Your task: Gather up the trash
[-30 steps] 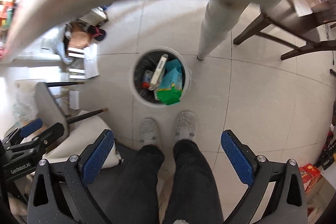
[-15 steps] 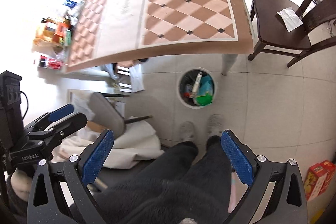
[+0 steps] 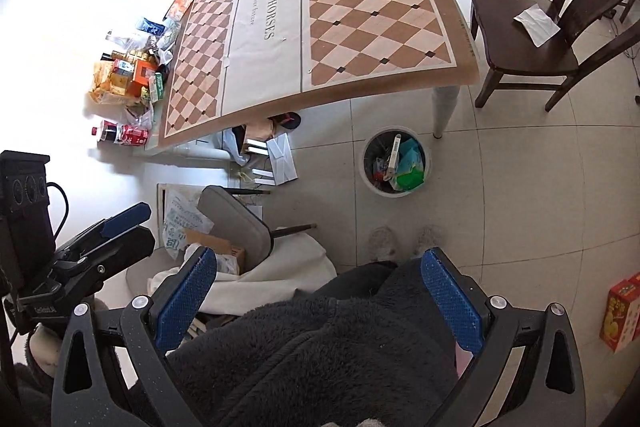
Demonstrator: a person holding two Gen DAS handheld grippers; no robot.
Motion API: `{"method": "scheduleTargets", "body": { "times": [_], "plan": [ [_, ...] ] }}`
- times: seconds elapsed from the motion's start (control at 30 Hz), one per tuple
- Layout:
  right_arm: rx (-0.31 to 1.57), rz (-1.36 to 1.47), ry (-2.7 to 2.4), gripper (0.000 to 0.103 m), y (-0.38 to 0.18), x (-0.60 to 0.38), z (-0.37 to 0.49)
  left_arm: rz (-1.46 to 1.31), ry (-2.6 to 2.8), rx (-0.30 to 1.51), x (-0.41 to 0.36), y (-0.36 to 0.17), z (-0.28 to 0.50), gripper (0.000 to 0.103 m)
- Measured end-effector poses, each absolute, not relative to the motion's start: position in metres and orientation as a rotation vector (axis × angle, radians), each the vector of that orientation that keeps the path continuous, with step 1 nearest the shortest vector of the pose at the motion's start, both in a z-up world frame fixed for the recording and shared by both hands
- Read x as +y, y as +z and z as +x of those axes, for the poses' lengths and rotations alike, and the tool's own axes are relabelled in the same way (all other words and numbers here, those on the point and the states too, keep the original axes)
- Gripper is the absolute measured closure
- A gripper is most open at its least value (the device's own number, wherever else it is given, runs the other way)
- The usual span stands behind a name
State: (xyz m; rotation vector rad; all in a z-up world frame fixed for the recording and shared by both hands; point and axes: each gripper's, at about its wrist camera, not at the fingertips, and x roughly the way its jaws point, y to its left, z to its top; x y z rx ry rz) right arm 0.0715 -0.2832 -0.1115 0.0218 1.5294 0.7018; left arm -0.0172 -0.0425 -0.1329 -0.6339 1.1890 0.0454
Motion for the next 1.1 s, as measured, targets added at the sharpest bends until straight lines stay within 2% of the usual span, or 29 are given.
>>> {"method": "scheduleTargets", "body": {
  "times": [1.1],
  "plan": [
    [1.52, -0.065, 0.764, 0.0, -0.104, -0.269, 0.078, -0.609, 0.147, 1.195, -0.041, -0.129, -0.032, 0.0]
  ]
}}
